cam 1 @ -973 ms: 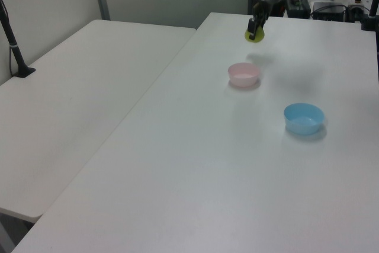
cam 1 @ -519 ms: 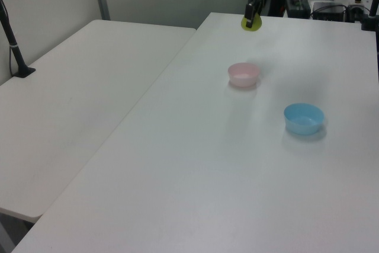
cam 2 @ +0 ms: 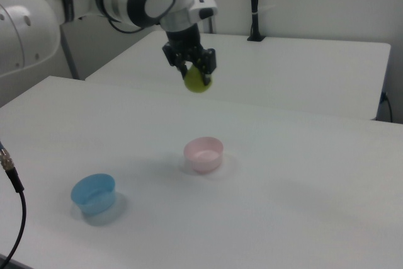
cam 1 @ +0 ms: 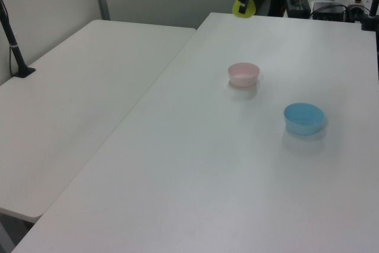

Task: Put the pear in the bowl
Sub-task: 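Lift the pear and carry it over the pink bowl, then lower the pear into the pink bowl and open the gripper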

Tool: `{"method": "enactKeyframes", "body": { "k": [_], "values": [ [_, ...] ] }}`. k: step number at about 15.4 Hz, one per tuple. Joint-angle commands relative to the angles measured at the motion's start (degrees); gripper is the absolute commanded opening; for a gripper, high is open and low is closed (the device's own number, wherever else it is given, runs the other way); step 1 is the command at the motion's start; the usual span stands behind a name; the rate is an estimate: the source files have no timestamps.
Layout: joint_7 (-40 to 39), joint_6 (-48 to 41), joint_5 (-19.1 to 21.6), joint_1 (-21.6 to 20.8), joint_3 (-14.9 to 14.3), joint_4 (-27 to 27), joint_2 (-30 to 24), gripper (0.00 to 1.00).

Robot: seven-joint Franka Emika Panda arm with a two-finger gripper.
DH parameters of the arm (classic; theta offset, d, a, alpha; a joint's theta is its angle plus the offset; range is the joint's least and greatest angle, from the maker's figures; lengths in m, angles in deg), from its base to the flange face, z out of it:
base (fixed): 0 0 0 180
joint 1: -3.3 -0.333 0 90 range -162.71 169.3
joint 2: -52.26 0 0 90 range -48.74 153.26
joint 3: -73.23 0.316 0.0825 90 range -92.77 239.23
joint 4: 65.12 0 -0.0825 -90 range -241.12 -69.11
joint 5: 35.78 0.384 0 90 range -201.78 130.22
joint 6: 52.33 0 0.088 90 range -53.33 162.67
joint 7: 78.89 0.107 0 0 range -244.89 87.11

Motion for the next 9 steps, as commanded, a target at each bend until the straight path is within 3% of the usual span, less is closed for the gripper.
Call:
{"method": "enactKeyframes", "body": {
  "k": [1,6,9],
  "values": [
    [3.4,0.6,-0.1,-4.1,-0.5,-7.9,-5.2,0.14],
    [4.9,8.1,-1.5,-5.7,-0.5,-14.3,-5.4,0.14],
    [4.8,16.0,-4.3,-5.9,-0.4,-20.6,-5.2,0.18]
  ]
}}
